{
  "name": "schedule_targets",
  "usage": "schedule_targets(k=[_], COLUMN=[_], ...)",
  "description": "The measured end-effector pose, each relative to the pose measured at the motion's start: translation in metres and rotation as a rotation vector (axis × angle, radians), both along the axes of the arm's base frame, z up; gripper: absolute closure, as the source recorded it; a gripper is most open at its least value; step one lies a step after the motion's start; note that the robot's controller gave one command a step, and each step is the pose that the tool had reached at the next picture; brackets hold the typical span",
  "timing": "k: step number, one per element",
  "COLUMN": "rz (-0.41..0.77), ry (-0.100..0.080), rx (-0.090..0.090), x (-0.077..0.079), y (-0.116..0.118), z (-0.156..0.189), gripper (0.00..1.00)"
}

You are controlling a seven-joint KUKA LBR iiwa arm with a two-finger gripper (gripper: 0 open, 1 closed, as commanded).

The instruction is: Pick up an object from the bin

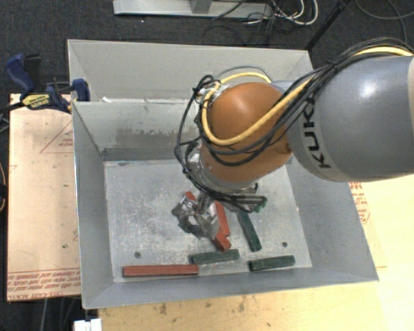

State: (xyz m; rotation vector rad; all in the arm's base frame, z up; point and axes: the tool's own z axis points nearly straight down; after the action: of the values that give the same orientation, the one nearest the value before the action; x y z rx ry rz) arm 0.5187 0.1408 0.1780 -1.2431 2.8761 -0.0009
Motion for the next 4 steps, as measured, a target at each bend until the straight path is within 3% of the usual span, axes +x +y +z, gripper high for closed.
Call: schedule_targets(k=[1,2,3,4], rz=[0.023,0.024,0.363,0.363], ry=[0.009,0.01,0.003,0.003], rx=[-0.002,-0.001,-0.001,-0.001], x=[-0.008,-0.008,-0.029,-0.029], y=[-0.026,-0.025,-0.029,-0.029], z=[-0.029,-0.029,-0.102,-0.102], gripper=[0.0,0.0,1.0,1.0])
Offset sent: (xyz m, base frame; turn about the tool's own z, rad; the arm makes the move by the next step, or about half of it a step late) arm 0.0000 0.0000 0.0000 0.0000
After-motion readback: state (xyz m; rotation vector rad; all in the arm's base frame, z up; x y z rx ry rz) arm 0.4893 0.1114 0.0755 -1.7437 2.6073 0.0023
